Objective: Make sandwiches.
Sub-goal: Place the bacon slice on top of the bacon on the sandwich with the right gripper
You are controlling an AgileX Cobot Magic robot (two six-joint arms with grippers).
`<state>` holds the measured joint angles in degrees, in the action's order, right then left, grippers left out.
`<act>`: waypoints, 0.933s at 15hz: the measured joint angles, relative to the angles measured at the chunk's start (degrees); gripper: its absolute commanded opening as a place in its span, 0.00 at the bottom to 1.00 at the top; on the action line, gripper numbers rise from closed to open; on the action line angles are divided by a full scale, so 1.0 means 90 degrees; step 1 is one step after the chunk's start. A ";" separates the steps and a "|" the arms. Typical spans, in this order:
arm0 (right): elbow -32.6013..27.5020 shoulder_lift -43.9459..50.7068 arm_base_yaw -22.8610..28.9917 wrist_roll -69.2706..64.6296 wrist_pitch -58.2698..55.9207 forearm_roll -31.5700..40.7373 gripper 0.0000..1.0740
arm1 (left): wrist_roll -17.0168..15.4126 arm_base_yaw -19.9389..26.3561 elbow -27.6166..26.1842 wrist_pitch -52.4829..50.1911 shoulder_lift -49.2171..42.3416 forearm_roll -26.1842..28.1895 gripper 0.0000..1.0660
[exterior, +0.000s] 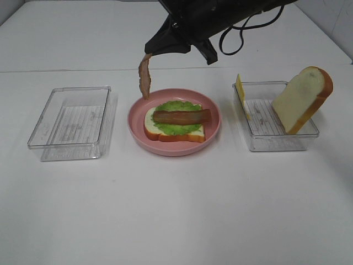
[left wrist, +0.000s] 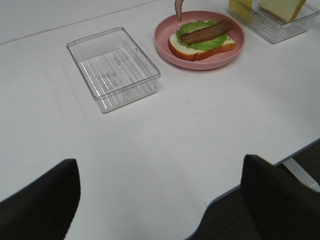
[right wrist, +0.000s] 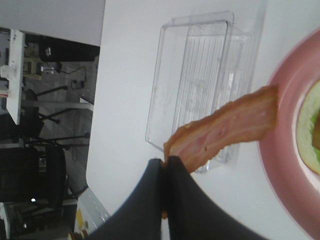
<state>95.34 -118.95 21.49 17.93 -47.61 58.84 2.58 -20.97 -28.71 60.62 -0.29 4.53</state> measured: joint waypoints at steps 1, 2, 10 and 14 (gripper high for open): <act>0.0000 -0.0172 0.0019 0.0267 0.0325 0.0458 0.00 | 0.0000 0.0000 0.0000 0.0000 0.0000 0.0000 0.78; 0.0000 -0.0318 0.0025 0.0465 0.0579 0.0847 0.00 | 0.0000 0.0000 0.0000 0.0000 0.0000 0.0000 0.78; 0.0000 -0.0853 -0.0019 0.0172 0.0917 0.0598 0.00 | 0.0000 0.0000 0.0000 0.0000 0.0000 0.0000 0.78; 0.0000 -0.0719 -0.0134 -0.1464 0.0745 -0.1604 0.00 | 0.0000 0.0000 0.0000 0.0000 0.0000 0.0000 0.78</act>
<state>95.34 -125.42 20.28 4.76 -40.91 44.40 2.58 -20.97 -28.71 60.62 -0.29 4.53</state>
